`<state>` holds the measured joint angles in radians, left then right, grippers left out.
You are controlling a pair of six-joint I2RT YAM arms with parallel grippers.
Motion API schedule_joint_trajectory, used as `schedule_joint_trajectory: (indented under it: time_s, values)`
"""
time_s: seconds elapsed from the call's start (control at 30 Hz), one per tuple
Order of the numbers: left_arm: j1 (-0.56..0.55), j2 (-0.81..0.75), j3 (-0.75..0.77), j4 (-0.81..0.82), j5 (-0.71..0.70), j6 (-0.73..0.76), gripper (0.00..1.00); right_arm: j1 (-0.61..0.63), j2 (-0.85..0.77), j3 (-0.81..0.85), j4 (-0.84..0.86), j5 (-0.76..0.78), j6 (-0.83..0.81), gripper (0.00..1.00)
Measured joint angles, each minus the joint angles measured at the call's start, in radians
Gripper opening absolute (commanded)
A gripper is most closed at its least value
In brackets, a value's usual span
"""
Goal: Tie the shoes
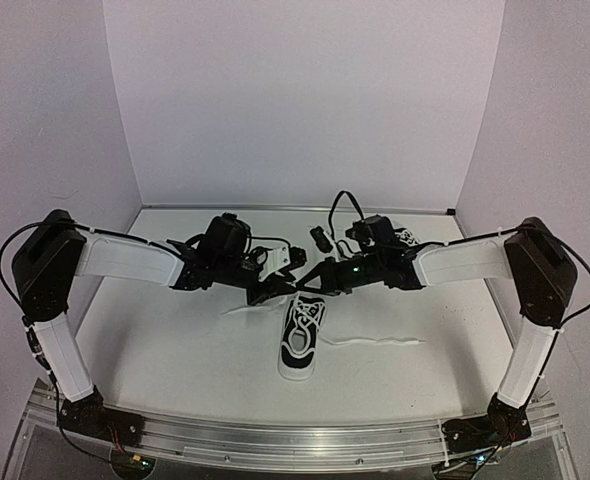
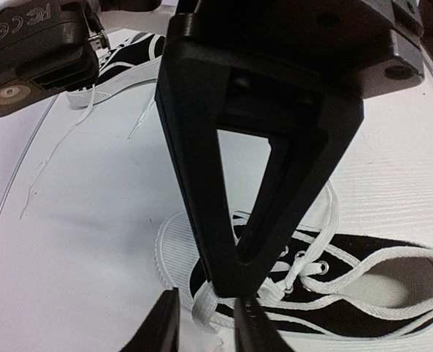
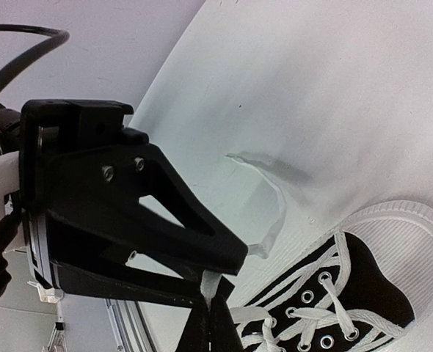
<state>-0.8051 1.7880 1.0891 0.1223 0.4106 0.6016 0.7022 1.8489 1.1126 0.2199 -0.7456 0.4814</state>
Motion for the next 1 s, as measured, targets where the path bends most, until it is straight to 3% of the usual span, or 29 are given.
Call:
schedule_joint_trajectory:
  time_s: [0.2,0.53,0.73,1.0]
  values:
    - [0.008,-0.068,-0.062,0.011,-0.019,-0.039,0.55,0.001,-0.035,-0.014,0.000,0.034,-0.002,0.00]
    - [0.028,-0.094,-0.115,0.097,0.012,-0.127,0.55,0.001,-0.079,-0.058,0.002,0.067,-0.005,0.00]
    - [0.028,-0.048,-0.101,0.142,0.067,-0.163,0.71,0.001,-0.095,-0.068,0.000,0.080,-0.005,0.00]
    - [0.020,0.001,-0.098,0.241,0.122,-0.249,0.67,0.001,-0.097,-0.068,0.000,0.088,-0.005,0.00]
